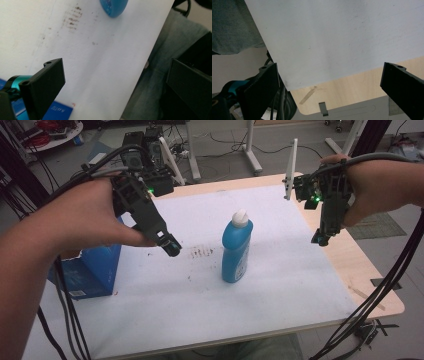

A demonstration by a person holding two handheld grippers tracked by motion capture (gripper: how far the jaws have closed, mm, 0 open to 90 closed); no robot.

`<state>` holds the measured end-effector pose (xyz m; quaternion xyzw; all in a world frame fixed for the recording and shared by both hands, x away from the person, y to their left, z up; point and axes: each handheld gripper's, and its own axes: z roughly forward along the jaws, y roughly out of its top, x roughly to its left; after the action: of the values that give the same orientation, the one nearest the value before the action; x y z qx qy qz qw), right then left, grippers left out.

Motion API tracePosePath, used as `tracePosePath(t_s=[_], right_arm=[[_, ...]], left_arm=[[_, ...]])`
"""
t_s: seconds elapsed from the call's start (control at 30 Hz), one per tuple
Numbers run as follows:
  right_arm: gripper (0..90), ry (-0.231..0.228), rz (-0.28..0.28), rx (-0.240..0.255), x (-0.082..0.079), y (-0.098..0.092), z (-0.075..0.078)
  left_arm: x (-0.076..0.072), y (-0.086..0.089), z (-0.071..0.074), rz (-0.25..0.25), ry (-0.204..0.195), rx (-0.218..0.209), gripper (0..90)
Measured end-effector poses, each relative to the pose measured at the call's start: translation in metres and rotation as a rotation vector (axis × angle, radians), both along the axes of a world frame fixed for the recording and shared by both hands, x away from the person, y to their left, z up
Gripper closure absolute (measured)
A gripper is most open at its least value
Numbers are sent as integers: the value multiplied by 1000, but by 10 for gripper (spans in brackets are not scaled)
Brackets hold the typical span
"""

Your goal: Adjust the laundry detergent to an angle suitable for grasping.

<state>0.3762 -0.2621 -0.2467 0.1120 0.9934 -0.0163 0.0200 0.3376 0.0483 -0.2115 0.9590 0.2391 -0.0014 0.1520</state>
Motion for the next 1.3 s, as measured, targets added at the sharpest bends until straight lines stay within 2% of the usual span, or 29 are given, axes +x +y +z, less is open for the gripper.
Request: tracePosePath(t_s=[0.13,0.27,0.43,0.6,0.93,1.3], right_arm=[[13,-3,-4,4,-1,-2,-2],[12,-1,-8,9,-2,-3,-3],[13,-3,-7,11,-2,-5,-3],[12,-5,-12,10,-3,-5,-4],[13,-1,-19,7,-1,-4,-7],[12,3,-19,9,-1,-8,-11]], left_arm=[[-6,-11,-5,38,-9,-29,17],[-8,-20,-10,83,-20,-84,17],[-5,-28,-16,133,-45,-135,17],[-1,-36,-26,173,-65,-166,17],[-1,-62,-41,187,-77,-187,17],[1,-88,-54,215,-135,-199,17]])
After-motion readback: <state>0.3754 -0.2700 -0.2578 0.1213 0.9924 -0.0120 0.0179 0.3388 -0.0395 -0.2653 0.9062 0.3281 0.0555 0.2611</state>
